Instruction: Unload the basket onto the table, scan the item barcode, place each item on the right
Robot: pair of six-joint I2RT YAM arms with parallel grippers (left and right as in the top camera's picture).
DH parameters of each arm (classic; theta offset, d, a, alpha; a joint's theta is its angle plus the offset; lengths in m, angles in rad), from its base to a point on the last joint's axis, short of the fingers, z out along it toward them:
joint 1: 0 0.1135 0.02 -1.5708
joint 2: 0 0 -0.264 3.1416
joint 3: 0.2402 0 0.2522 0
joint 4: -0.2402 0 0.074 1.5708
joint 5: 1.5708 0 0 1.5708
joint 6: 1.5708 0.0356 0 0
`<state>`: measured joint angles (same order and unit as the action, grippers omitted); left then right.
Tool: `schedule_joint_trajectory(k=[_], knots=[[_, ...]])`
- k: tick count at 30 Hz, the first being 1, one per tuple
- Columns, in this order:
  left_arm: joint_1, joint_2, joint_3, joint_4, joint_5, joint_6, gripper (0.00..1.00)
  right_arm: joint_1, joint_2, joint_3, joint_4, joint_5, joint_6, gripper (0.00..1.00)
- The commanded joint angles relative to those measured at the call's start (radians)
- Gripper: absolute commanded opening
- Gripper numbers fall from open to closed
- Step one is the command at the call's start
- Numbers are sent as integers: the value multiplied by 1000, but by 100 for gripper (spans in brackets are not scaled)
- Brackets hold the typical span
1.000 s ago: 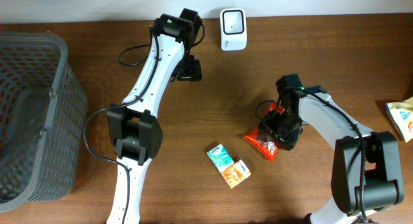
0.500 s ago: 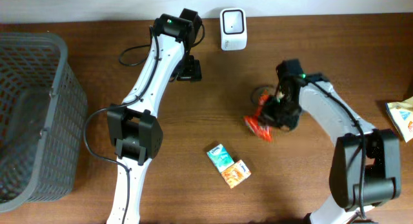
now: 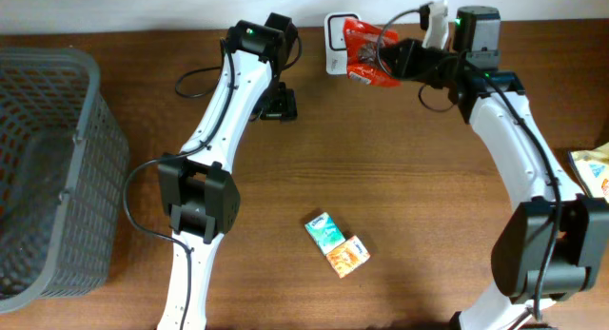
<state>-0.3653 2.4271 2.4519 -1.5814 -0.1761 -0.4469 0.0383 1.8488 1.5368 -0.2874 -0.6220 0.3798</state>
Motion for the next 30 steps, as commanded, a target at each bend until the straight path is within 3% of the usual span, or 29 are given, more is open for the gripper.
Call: schedule_joint_trajectory(k=[1,3,6,8,9,10,12,17,22,25,30], knots=[[4,-15,15,1,-4,-12,99,40,67,18,219,129,100,4],[4,-15,15,2,-4,-12,99,64,146,18,394,175,180,4],[4,-15,15,2,-4,-12,99,60,143,18,357,190,148,4],[4,-15,15,9,-4,-12,99,39,126,35,237,259,96,19],[4,-15,15,10,-4,-12,99,33,127,59,76,361,-8,45],[4,-15,15,10,-4,-12,99,32,127,60,-36,465,-81,62],[4,-15,15,24,-3,-12,99,32,134,65,-208,496,-201,79],[4,-15,15,27,0,-12,99,33,136,336,-628,398,-297,82],[4,-15,15,20,23,-12,99,78,254,344,-326,492,-312,84],[4,-15,15,13,22,-12,99,129,359,344,-311,548,-423,85],[4,-15,15,13,22,-12,99,153,461,339,-360,666,-454,84]])
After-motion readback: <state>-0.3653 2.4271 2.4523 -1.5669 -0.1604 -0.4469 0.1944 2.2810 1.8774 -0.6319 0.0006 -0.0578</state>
